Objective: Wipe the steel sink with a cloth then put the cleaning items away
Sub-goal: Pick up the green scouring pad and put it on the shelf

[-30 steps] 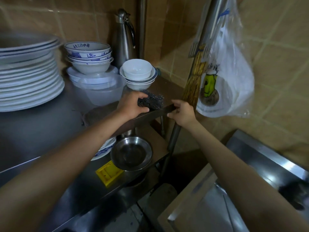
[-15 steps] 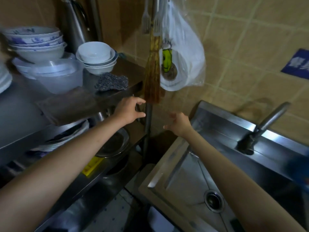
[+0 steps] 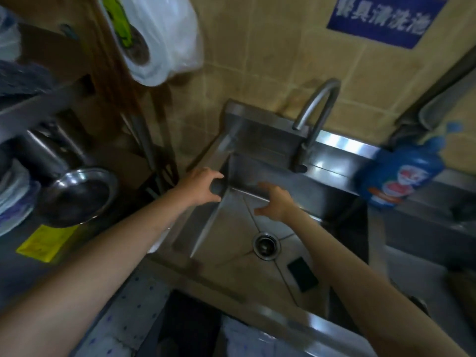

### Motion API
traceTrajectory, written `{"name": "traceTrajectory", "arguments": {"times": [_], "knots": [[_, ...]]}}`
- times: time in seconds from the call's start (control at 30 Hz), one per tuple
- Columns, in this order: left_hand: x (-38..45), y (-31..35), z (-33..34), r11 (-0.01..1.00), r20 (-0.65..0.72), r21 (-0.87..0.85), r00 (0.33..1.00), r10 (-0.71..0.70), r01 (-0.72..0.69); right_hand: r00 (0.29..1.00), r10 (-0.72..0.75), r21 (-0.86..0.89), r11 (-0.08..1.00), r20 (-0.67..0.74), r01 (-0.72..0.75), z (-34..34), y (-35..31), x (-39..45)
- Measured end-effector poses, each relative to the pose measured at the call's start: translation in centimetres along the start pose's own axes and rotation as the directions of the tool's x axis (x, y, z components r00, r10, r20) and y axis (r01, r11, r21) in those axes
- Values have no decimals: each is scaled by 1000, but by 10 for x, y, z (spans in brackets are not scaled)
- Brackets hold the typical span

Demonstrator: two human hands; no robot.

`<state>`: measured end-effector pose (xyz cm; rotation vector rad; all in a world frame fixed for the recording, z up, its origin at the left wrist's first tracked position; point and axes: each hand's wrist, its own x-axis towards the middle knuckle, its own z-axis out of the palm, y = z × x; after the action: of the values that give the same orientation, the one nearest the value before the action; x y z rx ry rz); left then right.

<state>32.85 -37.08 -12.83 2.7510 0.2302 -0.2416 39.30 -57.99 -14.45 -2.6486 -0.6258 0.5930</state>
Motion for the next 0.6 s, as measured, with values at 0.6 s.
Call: {"name": "traceTrajectory", "arguments": {"times": [0.6], "knots": [[105,90,172,912,415,163,865,283,-376,863,468,86,868,193,-490,69,188,-29]]}}
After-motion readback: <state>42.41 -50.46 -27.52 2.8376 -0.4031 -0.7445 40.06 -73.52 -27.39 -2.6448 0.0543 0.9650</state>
